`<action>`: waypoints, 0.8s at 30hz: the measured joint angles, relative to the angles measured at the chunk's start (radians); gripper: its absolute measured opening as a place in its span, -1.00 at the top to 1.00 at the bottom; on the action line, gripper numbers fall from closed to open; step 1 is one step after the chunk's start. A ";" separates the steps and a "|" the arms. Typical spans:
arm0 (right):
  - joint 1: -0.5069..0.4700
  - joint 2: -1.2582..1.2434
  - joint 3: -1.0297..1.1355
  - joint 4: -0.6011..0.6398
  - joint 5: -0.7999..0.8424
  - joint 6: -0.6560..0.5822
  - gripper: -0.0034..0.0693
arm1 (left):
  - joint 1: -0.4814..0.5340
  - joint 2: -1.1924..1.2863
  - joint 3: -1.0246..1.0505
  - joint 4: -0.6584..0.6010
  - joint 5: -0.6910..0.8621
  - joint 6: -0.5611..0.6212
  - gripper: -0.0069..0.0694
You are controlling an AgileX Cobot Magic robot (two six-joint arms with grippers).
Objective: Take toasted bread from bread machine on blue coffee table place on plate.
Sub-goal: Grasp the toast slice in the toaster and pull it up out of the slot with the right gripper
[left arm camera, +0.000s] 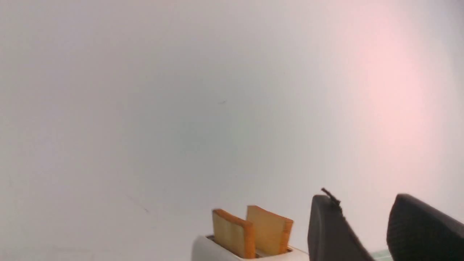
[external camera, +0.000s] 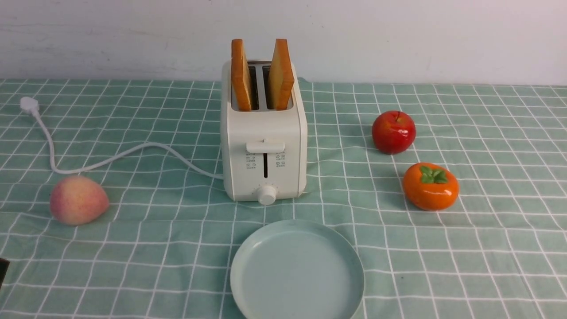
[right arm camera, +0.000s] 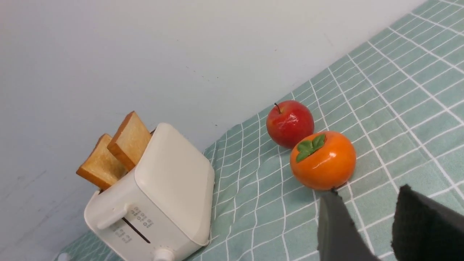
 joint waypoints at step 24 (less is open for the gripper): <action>0.000 0.675 -0.760 0.022 0.263 -0.389 0.25 | 0.000 0.834 -0.615 -0.029 0.589 -0.482 0.20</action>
